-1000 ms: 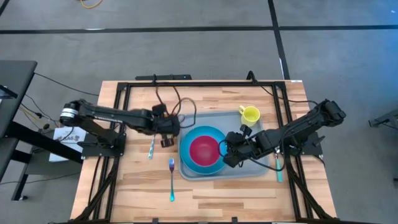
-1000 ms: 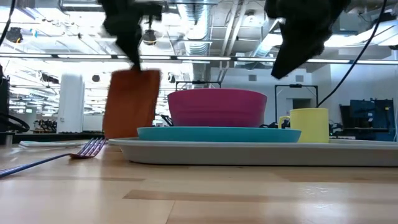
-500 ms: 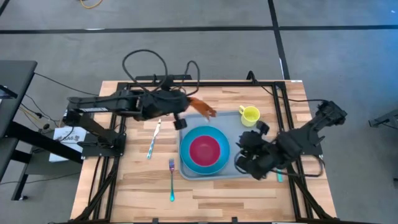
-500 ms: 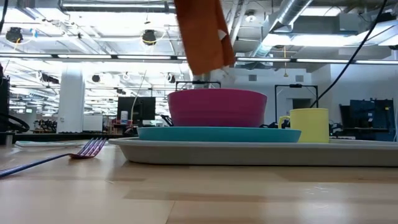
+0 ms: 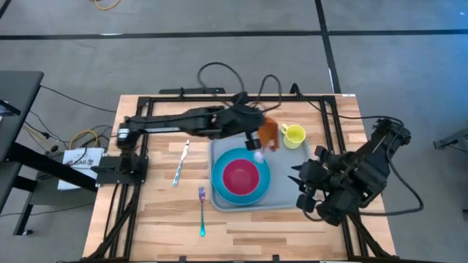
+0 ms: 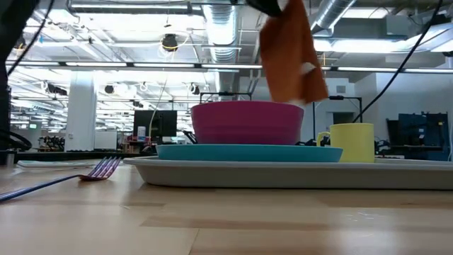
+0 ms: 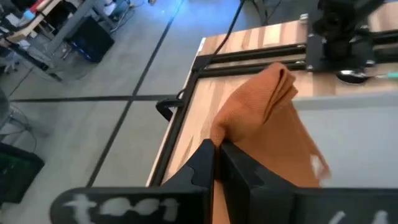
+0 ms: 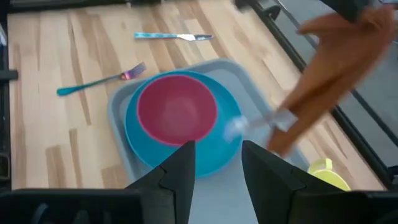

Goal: Set up tray
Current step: Put the brown napkin on the serving tray to the right of the blue plate

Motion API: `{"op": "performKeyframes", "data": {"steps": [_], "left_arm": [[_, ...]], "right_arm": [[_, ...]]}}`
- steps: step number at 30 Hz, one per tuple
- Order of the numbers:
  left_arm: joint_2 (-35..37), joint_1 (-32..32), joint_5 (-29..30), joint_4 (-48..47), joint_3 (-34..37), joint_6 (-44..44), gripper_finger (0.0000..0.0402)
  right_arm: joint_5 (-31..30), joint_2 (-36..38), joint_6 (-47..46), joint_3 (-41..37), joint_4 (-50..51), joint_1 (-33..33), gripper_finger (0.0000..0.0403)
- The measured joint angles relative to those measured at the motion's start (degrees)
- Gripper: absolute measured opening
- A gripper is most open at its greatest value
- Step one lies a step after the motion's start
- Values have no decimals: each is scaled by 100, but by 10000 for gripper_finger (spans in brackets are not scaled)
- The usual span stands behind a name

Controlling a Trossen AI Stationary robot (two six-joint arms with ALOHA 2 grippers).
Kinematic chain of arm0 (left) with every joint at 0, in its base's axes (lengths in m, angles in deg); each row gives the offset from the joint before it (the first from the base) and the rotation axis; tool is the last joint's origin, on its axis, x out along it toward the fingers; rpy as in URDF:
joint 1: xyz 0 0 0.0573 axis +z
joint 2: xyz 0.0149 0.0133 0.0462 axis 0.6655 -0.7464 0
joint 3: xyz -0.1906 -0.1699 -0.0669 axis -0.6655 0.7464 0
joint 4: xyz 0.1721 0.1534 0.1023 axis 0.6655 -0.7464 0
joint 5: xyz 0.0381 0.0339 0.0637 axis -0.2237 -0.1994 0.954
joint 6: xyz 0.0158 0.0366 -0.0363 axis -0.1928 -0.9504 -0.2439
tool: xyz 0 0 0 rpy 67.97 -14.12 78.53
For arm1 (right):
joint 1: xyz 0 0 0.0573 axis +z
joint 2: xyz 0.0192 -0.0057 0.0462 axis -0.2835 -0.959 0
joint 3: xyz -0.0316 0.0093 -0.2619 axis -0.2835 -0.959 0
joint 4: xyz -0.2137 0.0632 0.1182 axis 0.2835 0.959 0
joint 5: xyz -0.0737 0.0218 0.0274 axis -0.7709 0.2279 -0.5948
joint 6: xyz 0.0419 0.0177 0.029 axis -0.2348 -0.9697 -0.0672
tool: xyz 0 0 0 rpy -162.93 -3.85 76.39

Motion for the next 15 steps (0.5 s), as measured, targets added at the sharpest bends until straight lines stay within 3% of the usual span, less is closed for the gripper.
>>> {"op": "performKeyframes", "data": {"steps": [8, 10, 15], "left_arm": [[-1106, 178, 132, -499, -850, 486, 0], [-1324, 159, -233, -750, -820, 810, 0], [-1978, -109, -1623, -335, -817, 1045, 0]], "right_arm": [[-75, 0, -683, -2, 366, 446, 123], [-138, 0, -698, -2, 362, 571, 123], [-154, 0, -757, -4, 358, 823, 123]]}}
